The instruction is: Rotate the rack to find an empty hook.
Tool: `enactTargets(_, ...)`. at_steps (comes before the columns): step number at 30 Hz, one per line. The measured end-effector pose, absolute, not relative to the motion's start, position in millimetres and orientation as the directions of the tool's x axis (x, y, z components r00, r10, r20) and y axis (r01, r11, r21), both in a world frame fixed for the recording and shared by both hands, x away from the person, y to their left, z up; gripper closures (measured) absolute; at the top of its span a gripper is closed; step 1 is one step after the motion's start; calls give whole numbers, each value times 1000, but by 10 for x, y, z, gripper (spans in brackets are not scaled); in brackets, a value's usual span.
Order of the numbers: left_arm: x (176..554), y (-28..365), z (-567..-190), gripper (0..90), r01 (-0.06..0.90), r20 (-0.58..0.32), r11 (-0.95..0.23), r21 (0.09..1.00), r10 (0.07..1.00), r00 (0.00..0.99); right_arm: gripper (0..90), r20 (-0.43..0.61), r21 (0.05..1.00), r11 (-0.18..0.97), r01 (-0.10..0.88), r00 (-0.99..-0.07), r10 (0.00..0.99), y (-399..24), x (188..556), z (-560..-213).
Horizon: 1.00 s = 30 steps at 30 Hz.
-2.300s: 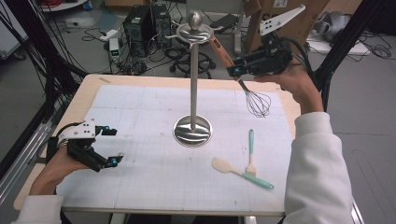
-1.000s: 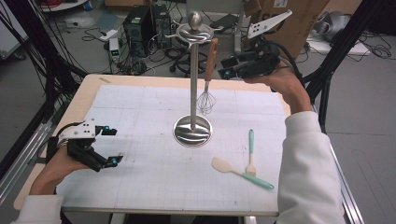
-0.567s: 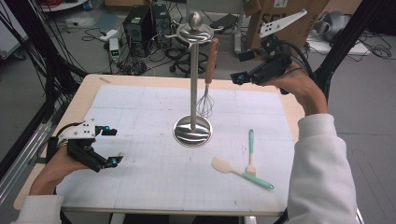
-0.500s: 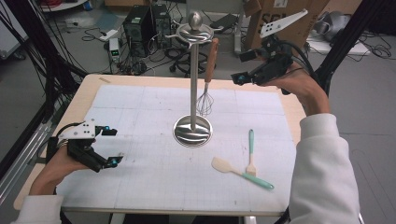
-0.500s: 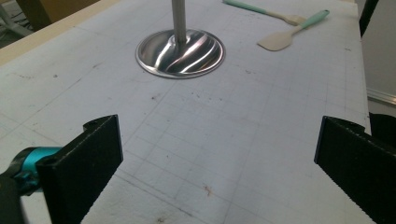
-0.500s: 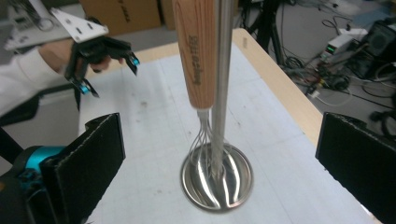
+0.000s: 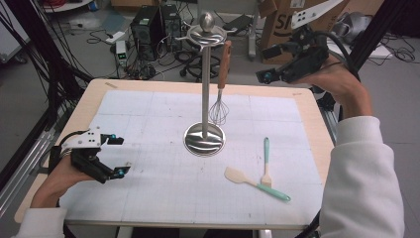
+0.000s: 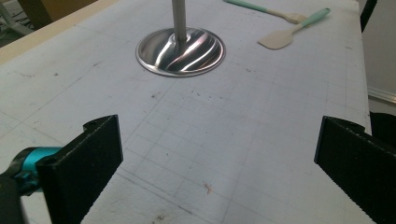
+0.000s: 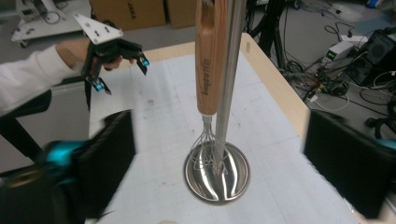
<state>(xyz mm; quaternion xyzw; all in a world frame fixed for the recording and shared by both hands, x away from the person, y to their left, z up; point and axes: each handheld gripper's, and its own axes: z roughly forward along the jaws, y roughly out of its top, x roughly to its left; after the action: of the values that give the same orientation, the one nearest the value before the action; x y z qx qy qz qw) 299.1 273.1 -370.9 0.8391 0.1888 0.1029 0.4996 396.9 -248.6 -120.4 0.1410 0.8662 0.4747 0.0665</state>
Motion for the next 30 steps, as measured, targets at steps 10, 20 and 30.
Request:
enactTargets(10,2996,2737,-3716,17,219,-20,-430,876,421,907,683,64,849,483,215,-949,309,-2497,3971,-1062)
enactTargets(20,2997,2741,-3716,17,220,-24,-425,878,420,907,893,31,847,498,185,-953,302,-2346,4032,-1021)
enactTargets(30,2999,2751,-3715,17,221,-25,-424,878,420,907,894,2,848,505,163,-953,304,-2146,4132,-926)
